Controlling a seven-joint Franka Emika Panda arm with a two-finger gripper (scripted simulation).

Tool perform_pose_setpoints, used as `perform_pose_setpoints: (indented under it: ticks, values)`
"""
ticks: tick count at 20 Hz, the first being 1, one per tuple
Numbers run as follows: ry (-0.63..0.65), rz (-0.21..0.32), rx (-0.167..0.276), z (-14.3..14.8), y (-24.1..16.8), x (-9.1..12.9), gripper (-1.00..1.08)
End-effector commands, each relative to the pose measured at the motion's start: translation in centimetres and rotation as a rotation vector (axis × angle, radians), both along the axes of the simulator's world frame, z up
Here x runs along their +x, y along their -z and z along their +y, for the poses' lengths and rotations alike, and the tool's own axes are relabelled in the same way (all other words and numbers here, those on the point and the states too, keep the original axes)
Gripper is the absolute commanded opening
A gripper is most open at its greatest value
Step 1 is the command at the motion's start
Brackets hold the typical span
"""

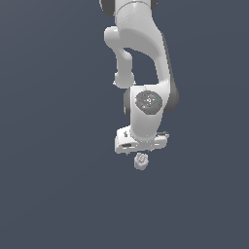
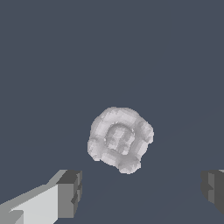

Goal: Pick up the object and move it to a goal position.

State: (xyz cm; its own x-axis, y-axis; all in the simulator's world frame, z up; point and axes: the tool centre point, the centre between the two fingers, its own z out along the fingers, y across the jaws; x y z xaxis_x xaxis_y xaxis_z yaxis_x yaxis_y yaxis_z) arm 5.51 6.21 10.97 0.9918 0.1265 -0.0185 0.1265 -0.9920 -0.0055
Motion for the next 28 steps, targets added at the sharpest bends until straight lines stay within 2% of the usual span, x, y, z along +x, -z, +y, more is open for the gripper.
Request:
perform_pose_setpoints:
  ticks: [1,6,12,22,28]
  values:
    - [-0.005,-0.009,-0.002,0.6,0.2,0.8,1.0]
    - [-0.012,-0.018,-0.003,1.4,0.4,1.7,1.0]
    - [-0.012,-0.018,-0.003,1.4,0.6,1.7,1.0]
    - [-0.013,-0.019,-0.003,1.5,5.0,1.6,1.0]
    - [-0.013,-0.019,-0.003,1.5,5.4,1.8,1.0]
